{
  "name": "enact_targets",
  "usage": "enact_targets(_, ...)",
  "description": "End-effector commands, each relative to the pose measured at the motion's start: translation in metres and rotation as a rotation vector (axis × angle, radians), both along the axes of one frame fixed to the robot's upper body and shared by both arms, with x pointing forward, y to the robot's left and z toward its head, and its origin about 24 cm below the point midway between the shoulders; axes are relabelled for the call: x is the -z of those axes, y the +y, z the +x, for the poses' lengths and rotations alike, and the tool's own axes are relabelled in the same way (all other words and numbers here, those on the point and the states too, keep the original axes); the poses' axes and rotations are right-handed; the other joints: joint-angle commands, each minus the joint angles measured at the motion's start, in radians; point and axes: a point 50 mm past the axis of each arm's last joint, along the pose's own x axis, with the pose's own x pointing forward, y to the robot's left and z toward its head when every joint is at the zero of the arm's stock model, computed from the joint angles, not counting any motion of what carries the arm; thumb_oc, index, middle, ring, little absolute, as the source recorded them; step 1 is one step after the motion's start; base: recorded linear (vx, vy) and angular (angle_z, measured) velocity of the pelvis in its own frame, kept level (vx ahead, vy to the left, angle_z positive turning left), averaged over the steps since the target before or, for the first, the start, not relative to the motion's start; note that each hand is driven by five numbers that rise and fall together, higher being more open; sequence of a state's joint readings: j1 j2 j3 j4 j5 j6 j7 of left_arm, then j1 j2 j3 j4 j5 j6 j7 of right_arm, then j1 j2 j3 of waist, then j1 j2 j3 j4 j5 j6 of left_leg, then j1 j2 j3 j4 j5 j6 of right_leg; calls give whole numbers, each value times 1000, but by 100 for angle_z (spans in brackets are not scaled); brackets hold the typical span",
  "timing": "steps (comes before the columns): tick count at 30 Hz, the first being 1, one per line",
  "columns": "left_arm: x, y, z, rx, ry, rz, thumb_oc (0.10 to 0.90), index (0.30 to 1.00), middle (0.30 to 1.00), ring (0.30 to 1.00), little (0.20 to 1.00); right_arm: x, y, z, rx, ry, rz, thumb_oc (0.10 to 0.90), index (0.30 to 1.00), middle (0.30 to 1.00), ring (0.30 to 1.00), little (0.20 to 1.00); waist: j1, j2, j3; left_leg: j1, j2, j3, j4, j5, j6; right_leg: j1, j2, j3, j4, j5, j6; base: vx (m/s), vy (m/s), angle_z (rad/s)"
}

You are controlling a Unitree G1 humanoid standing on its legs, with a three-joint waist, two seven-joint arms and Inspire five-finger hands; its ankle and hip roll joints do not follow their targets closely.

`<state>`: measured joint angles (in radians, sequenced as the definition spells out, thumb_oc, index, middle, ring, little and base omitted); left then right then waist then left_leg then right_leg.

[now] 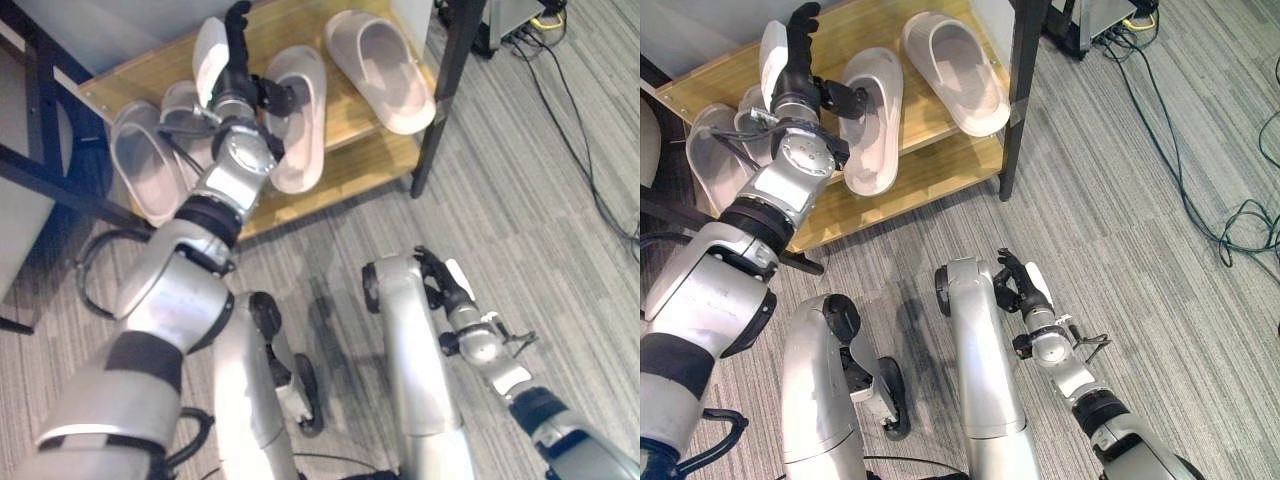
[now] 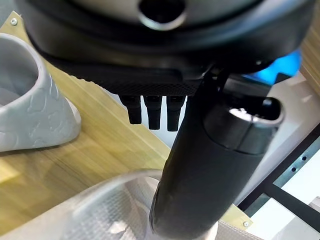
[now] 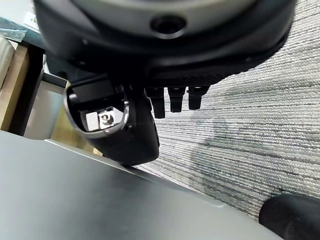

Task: Arrange the slippers neatly on the shoe rack.

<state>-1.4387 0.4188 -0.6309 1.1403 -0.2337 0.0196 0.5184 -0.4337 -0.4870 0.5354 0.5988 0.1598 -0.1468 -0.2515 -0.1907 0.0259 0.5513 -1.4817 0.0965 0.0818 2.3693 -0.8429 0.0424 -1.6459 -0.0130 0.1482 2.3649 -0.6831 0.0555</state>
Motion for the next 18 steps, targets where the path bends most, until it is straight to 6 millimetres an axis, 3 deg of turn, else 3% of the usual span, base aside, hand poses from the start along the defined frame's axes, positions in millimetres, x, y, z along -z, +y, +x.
enact_targets(1,-102,-14,-24,52,-298,-25,800,900,900,900,900,-6,73,-8,-298,-39,57,800,900,900,900,900,40,16,-31,-88,-37,-102,-52,62,-55,76,-63,85,39,-48,-5,0,0,0)
enact_targets(18,-115,-23,-27,126,-280,-97,800,900,900,900,900,1,72,-8,-297,0,49,800,900,900,900,900,23,27,-31,-88,-41,-96,-49,60,-60,76,-58,95,48,-47,-6,0,0,0)
